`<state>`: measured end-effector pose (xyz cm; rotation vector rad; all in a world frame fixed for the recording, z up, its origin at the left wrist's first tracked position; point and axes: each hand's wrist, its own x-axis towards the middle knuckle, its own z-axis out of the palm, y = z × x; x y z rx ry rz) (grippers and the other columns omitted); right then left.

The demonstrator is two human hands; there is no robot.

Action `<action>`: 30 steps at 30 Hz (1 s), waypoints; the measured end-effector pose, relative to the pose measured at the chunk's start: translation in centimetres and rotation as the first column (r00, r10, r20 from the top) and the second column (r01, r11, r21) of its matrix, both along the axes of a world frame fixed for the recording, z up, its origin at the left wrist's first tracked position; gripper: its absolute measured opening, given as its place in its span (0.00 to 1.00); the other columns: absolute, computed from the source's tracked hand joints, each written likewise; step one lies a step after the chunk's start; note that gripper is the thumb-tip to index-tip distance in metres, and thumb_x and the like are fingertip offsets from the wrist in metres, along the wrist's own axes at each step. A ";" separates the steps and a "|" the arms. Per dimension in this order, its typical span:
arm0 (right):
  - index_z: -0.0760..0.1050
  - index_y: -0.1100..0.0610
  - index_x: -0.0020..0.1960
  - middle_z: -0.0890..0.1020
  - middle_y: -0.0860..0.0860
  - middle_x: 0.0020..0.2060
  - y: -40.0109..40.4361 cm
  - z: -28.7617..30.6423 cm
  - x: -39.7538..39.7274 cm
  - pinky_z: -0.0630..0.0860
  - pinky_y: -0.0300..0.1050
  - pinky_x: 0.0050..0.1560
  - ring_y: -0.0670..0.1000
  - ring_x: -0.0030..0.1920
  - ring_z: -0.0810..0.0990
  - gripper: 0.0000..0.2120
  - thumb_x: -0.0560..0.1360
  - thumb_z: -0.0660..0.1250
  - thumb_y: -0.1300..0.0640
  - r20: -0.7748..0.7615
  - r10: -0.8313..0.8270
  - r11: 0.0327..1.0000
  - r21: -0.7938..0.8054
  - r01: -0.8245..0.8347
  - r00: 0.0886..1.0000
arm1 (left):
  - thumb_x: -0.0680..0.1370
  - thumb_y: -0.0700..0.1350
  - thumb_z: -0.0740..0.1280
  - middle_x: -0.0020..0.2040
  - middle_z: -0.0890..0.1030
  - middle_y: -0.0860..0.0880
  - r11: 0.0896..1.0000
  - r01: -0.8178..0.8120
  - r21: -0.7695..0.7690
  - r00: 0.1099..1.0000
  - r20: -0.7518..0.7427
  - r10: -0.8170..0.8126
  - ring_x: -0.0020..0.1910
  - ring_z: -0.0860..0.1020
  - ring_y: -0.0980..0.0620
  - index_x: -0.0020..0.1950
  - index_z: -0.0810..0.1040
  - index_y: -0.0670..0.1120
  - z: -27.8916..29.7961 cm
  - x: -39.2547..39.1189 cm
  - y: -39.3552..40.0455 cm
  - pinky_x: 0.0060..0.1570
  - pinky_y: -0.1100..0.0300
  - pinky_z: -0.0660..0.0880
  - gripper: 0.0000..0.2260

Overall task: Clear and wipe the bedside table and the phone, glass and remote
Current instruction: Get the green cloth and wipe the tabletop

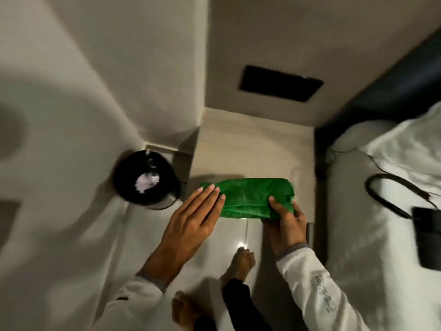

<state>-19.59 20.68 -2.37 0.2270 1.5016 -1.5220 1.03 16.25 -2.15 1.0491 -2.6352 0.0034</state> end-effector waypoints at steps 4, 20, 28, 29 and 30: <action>0.76 0.61 0.59 0.85 0.58 0.49 0.3 -4.1 -7.0 0.86 0.51 0.44 0.56 0.47 0.85 0.15 0.75 0.69 0.72 0.013 -0.129 0.992 0.016 0.129 0.992 | 0.78 0.29 0.55 0.67 0.79 0.39 0.989 0.138 0.047 0.990 0.036 -0.139 0.67 0.78 0.43 0.67 0.78 0.37 -4.7 -7.4 -2.2 0.63 0.47 0.78 0.21; 0.64 0.60 0.78 0.63 0.63 0.78 5.6 -16.8 -15.1 0.70 0.64 0.72 0.64 0.77 0.63 0.29 0.79 0.68 0.60 -0.535 0.811 0.417 0.812 -0.408 -0.235 | 0.86 0.49 0.42 0.74 0.69 0.38 0.836 -0.212 0.506 0.932 0.363 0.017 0.73 0.71 0.41 0.73 0.71 0.39 -15.4 -17.7 4.2 0.74 0.52 0.61 0.26; 0.58 0.57 0.81 0.58 0.59 0.81 -0.5 -19.8 -18.6 0.61 0.60 0.78 0.59 0.81 0.55 0.27 0.83 0.53 0.54 -0.494 0.823 0.385 0.848 -0.364 -0.280 | 0.80 0.45 0.55 0.78 0.64 0.40 0.843 -0.237 0.483 0.959 0.257 0.122 0.76 0.65 0.42 0.77 0.64 0.41 -17.1 -22.2 -2.9 0.76 0.50 0.63 0.24; 0.57 0.56 0.81 0.56 0.58 0.81 -3.2 -20.0 -20.0 0.58 0.58 0.80 0.58 0.81 0.54 0.27 0.83 0.54 0.55 -0.514 0.815 0.412 0.839 -0.356 -0.268 | 0.81 0.41 0.57 0.79 0.61 0.41 0.855 -0.217 0.472 0.964 0.242 0.112 0.78 0.62 0.42 0.79 0.61 0.42 -17.4 -23.5 -5.7 0.76 0.49 0.63 0.24; 0.55 0.56 0.81 0.55 0.59 0.81 -6.4 -20.3 -21.5 0.55 0.58 0.80 0.59 0.82 0.53 0.27 0.84 0.54 0.55 -0.530 0.807 0.437 0.832 -0.341 -0.261 | 0.82 0.40 0.56 0.80 0.58 0.42 0.869 -0.205 0.451 0.965 0.242 0.101 0.79 0.59 0.43 0.80 0.57 0.43 -18.0 -25.0 -9.3 0.77 0.49 0.61 0.25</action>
